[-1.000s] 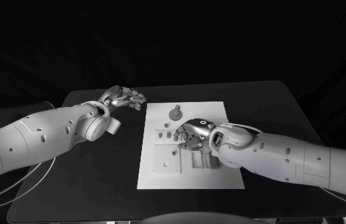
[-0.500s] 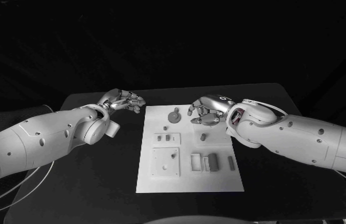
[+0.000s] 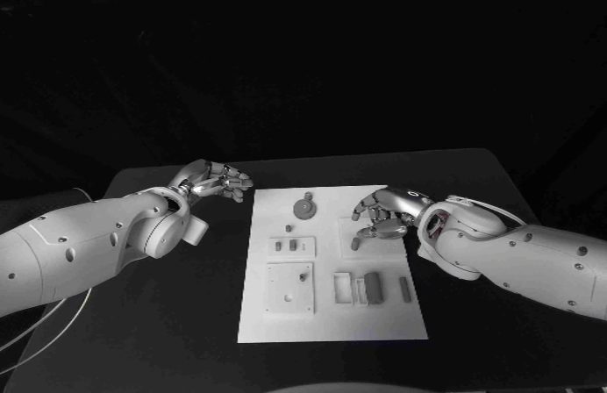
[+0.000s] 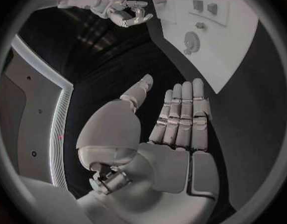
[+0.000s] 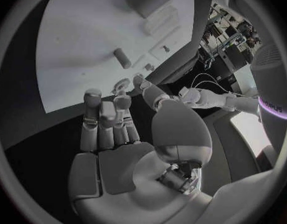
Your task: Assemble the parts on the task board
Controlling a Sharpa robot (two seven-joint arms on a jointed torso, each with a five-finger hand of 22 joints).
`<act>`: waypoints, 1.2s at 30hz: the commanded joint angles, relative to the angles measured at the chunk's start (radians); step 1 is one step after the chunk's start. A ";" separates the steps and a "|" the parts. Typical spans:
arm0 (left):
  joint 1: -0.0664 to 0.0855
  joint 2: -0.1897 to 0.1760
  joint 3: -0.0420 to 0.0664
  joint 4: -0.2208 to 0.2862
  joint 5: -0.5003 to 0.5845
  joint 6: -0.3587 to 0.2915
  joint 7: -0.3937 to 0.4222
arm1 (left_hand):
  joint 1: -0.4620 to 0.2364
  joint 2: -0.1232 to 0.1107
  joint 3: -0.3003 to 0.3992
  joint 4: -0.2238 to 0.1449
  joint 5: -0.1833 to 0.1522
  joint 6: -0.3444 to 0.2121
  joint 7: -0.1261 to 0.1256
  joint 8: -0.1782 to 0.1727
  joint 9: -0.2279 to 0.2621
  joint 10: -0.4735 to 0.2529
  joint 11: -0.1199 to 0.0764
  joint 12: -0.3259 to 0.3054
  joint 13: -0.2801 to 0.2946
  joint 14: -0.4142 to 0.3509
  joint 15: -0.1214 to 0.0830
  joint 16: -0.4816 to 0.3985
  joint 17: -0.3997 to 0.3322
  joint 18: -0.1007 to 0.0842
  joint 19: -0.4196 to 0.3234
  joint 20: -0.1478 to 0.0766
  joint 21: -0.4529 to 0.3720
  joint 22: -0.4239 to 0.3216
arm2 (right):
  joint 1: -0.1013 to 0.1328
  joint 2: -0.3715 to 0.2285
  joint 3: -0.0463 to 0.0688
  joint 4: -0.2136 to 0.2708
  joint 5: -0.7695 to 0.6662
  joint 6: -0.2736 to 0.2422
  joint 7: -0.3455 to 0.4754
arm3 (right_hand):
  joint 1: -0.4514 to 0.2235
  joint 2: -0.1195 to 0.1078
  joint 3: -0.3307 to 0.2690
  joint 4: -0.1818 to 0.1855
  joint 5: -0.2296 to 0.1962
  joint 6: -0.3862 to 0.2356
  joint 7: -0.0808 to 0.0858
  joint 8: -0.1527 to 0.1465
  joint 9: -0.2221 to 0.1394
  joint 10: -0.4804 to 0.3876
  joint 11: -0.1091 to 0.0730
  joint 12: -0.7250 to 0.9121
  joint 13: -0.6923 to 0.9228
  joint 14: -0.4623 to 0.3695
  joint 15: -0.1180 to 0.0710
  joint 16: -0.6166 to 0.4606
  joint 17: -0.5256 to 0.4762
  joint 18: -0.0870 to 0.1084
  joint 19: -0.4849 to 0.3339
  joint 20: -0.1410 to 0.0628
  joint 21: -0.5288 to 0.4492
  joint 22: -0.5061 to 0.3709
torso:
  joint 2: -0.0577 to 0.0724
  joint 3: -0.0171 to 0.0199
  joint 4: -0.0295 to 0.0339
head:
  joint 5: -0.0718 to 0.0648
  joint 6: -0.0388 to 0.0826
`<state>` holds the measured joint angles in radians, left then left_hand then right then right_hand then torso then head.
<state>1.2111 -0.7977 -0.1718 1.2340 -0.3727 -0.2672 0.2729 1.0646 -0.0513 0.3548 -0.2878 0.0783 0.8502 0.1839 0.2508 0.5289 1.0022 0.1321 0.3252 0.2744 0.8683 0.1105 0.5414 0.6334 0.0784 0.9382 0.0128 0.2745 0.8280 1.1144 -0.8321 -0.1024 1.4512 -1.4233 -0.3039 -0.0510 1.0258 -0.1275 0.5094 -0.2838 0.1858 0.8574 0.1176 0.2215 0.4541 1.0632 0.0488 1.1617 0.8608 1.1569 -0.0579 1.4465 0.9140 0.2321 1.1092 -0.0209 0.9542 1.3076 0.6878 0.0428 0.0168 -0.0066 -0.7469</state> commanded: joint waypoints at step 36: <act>0.001 0.000 0.001 0.002 -0.004 0.001 0.012 | 0.009 -0.002 -0.004 0.000 -0.004 -0.002 0.000 -0.004 -0.001 0.002 0.003 -0.007 -0.001 0.004 0.005 -0.009 0.003 0.015 0.004 0.002 -0.005 -0.001 | -0.077 0.051 -0.003 -0.066 -0.015 -0.004 0.037 | 0.048 0.067 -0.073 -0.009 0.025 -0.005 0.039 0.052 0.010 -0.019 -0.005 0.025 -0.009 -0.013 -0.003 0.008 0.001 0.030 -0.008 0.001 -0.004 0.016 | 0.000 -0.0013 0.0007 | 0.009 -0.017</act>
<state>1.2110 -0.7989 -0.1719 1.2338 -0.3732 -0.2672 0.2740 1.0646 -0.0513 0.3549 -0.2878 0.0783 0.8502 0.1839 0.2508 0.5290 1.0022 0.1321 0.3252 0.2745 0.8683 0.1105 0.5379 0.6348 0.0776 0.9382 0.0128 0.2745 0.8279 1.0384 -0.7818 -0.1053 1.3846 -1.4199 -0.3053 -0.0266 1.0748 -0.0670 0.4402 -0.2923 0.2091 0.8247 0.1387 0.2711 0.4629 1.0455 0.0479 1.1820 0.8523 1.1434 -0.0558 1.4501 0.9157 0.2130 1.1040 -0.0120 0.9446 1.3075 0.6880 0.0416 0.0179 0.0017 -0.7634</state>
